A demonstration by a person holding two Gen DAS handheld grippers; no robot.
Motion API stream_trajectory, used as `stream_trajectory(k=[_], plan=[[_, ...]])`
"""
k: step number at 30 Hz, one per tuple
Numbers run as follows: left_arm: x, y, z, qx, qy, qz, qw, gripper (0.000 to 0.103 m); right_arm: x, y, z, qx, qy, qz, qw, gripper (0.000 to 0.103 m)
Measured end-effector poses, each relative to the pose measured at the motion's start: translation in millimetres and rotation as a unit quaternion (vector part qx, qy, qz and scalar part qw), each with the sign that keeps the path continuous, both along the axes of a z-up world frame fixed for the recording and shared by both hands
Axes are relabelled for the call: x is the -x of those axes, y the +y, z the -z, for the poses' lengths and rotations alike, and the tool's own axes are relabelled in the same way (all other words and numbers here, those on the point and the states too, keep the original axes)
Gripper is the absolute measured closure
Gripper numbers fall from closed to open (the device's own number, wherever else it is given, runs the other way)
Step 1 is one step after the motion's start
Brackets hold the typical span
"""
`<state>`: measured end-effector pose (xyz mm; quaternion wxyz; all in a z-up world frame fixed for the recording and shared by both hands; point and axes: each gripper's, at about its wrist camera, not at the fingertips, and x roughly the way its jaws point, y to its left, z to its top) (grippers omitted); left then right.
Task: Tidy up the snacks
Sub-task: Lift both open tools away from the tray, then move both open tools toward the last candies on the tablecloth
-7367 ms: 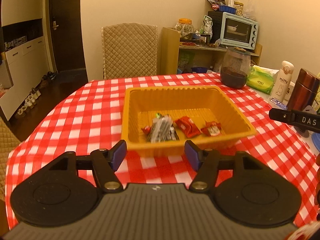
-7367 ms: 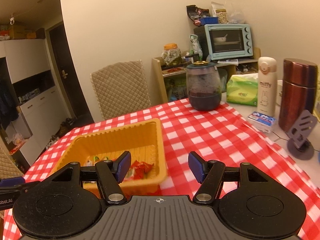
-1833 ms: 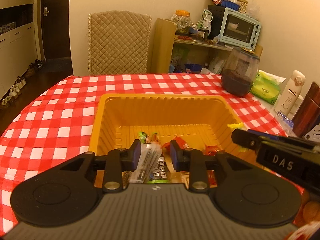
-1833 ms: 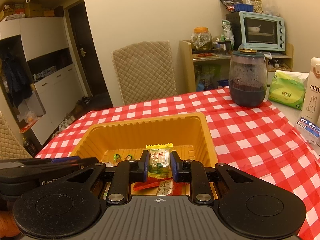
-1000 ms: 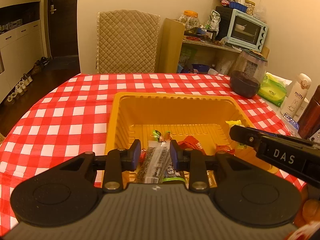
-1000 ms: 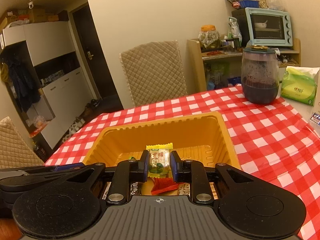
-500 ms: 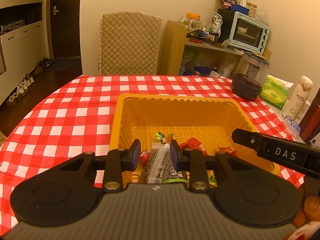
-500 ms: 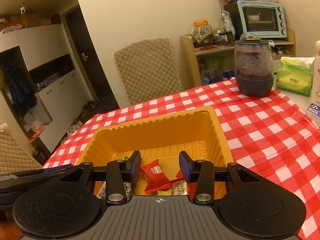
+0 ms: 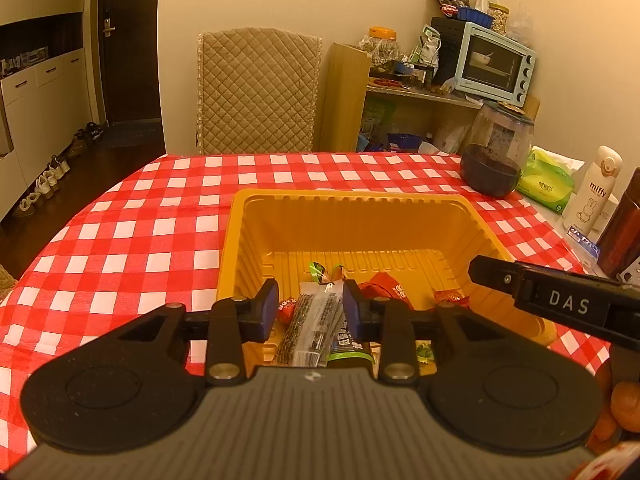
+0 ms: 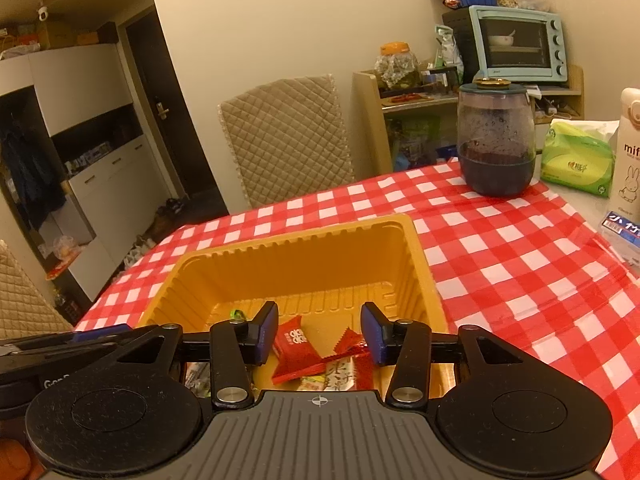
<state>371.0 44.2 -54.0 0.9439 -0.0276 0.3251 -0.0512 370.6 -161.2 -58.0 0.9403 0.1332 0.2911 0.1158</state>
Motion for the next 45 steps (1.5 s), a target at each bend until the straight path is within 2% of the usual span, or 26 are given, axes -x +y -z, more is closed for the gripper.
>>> stream_trajectory(k=[9,12,21,29,35,45], plan=[[18,-6,-6,-0.009,-0.008,0.003,0.9999,0.065,13,-10,-2,0.014,-0.008,0.018,1.000,0.040],[24,-10,-8,-0.015,-0.011,0.005,0.9998,0.058,18,-15,-2,0.017,-0.009,0.022,1.000,0.039],[55,-16,1,-0.033,0.000,0.012,0.9994,0.045,44,-45,-3,0.021,-0.005,0.043,0.999,0.038],[95,-20,2,-0.032,-0.001,0.017,0.9994,0.035,73,-73,-5,0.034,-0.002,0.055,0.998,0.038],[121,-20,10,-0.024,0.013,0.016,0.9995,0.033,101,-82,2,0.046,0.016,0.041,0.998,0.037],[155,-23,24,0.003,0.041,0.006,0.9992,0.027,140,-72,29,0.079,0.052,-0.016,0.995,0.037]])
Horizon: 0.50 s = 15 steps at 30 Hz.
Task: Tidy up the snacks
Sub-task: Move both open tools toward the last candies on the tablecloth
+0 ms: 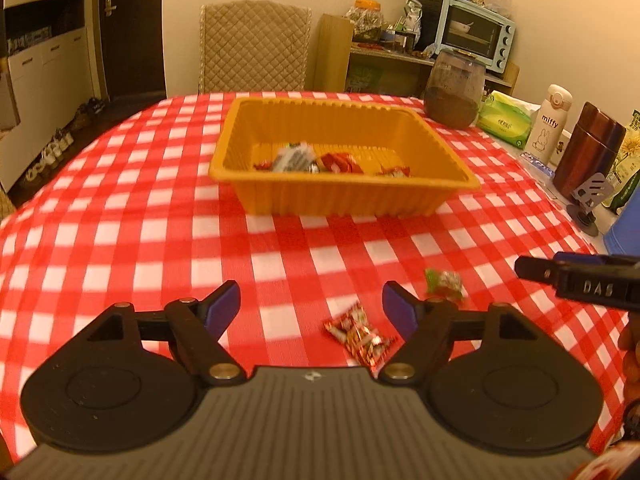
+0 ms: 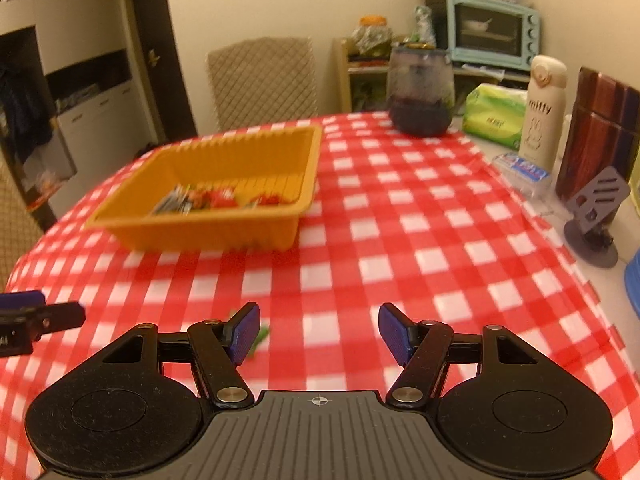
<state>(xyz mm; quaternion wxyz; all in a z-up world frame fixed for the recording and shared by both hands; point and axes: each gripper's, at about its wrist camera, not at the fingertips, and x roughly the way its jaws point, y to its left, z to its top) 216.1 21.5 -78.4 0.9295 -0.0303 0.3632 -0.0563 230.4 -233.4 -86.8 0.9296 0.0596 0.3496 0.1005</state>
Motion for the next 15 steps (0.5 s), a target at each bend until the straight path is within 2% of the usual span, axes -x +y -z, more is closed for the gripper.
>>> stream_trajectory(k=[6,15], plan=[[11,-9,12,0.014,0.016,0.007,0.9998,0.027,9,3,10,0.007,0.009,-0.016,1.000,0.037],[3,-17,32,0.025,0.040,0.007,0.9989,0.027,7,4,16,0.015,0.014,-0.025,0.999,0.037]])
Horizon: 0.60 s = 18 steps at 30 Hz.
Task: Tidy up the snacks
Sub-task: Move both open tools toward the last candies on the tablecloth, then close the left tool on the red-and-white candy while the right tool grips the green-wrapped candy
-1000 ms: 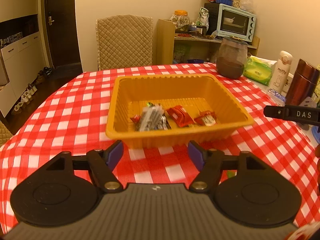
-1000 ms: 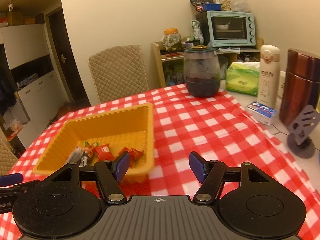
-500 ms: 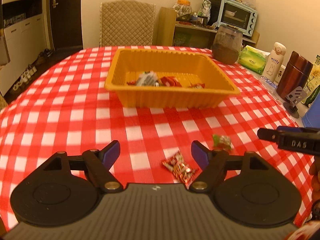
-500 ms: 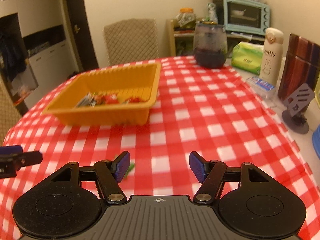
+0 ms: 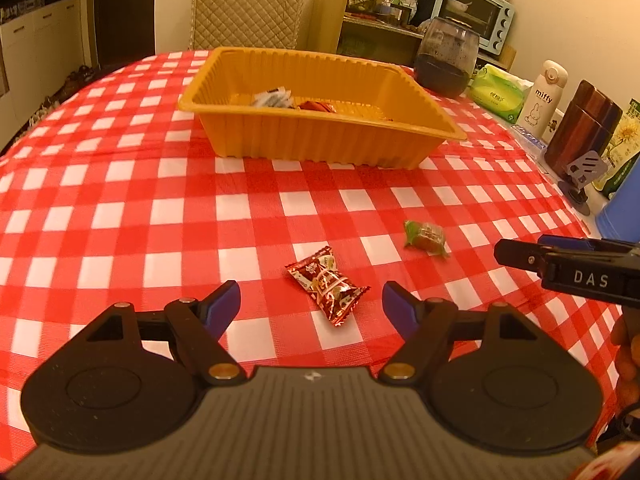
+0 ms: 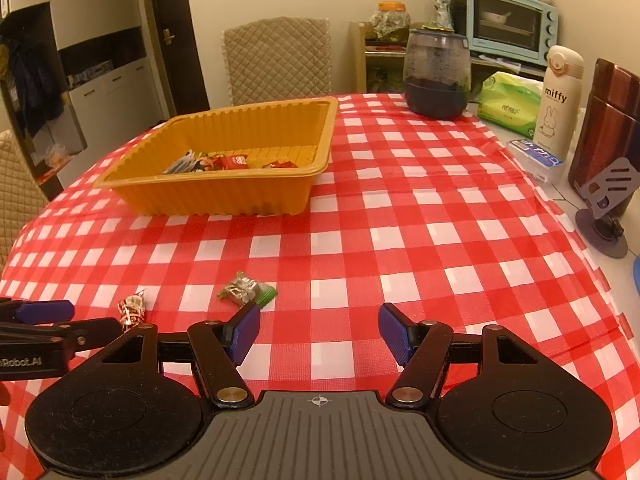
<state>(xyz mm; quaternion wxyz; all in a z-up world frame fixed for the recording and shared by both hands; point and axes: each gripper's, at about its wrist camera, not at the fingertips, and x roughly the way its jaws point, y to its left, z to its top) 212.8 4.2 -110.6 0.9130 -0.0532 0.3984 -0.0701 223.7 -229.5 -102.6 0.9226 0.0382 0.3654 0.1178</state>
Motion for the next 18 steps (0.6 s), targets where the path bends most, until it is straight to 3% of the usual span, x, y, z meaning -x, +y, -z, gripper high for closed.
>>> stream_trajectory(k=[2,6,10,18], plan=[[-1,-3,2,0.002,-0.001,0.003,1.0000,0.029,-1,0,2,0.000,0.002,0.001,1.000,0.037],[-5,-11,10,0.005,-0.002,0.013,0.9999,0.043,-3,0,3,-0.003,0.005,0.002,1.000,0.037],[-9,-17,17,0.011,-0.003,0.013,0.9999,0.049,-3,1,3,-0.004,0.003,-0.001,1.000,0.037],[-15,-25,20,-0.021,-0.022,0.009,0.9995,0.068,-8,3,5,-0.010,0.008,0.003,1.000,0.037]])
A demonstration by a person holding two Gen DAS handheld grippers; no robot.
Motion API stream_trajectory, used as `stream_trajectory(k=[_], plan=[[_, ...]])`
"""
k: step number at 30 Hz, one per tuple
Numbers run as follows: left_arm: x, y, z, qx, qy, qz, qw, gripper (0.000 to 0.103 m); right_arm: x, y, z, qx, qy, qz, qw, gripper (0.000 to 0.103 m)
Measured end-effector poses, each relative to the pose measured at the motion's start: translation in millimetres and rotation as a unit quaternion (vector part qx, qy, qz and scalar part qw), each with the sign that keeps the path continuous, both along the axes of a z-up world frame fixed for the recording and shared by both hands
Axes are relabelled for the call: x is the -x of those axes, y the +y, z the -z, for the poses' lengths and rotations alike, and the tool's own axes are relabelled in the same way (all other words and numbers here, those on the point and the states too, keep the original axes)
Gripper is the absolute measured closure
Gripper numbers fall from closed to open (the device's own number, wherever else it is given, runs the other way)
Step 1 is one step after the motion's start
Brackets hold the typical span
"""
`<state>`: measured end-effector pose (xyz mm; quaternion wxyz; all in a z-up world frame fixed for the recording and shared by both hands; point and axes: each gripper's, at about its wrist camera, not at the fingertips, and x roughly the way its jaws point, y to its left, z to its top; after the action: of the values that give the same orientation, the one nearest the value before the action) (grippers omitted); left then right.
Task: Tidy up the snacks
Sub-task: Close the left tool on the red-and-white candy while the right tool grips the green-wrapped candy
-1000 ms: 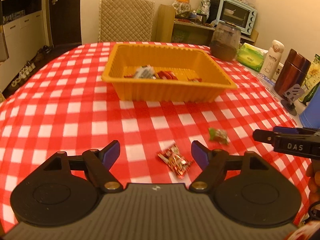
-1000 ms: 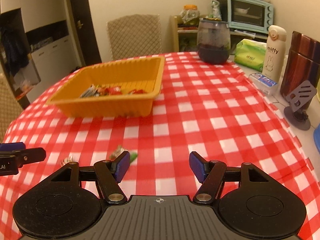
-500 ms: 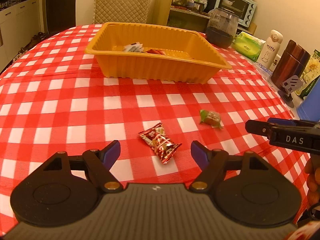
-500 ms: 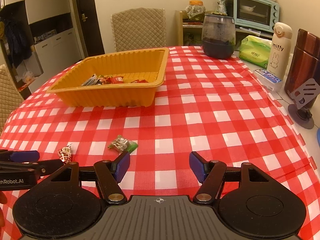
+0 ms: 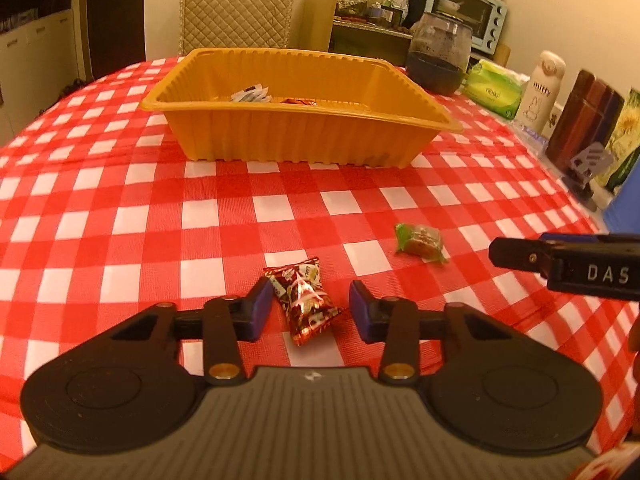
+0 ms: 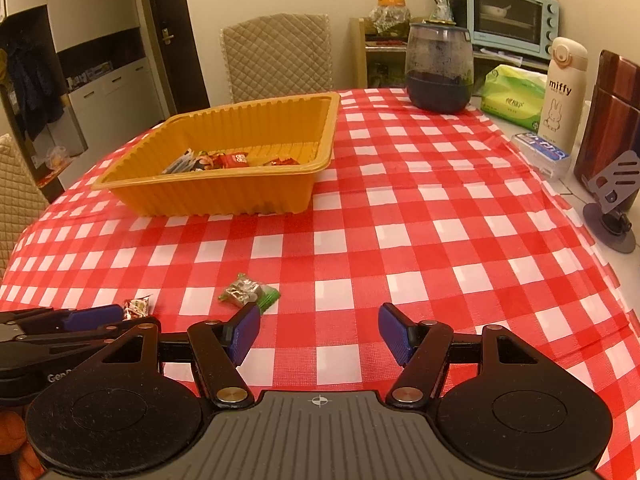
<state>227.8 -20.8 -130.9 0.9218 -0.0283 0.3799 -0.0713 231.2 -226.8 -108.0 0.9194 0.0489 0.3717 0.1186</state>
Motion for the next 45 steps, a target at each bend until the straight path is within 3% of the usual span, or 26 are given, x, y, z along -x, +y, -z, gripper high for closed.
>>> stream_trajectory(k=[3,17,25,32,38,45], plan=[[1,-3,1,-0.028,-0.003,0.007,0.9996,0.075,-2,0,1,0.001,0.000,0.003,1.000,0.037],[1,3,-7,-0.026,0.006,0.020,0.9994,0.082,-2,7,-1,0.014,-0.012,-0.013,1.000,0.037],[-8,17,-28,-0.023,-0.003,0.033,0.9992,0.082,-12,24,0,0.044,-0.036,-0.090,0.994,0.037],[-18,25,-41,-0.014,-0.003,0.056,0.9984,0.083,-23,49,11,0.090,-0.049,-0.189,0.977,0.038],[-22,29,-40,-0.008,-0.001,0.051,0.9987,0.083,-44,52,26,0.107,-0.031,-0.203,0.973,0.038],[-26,30,-39,-0.001,0.000,0.048,0.9989,0.083,-54,51,30,0.103,-0.020,-0.205,0.973,0.060]])
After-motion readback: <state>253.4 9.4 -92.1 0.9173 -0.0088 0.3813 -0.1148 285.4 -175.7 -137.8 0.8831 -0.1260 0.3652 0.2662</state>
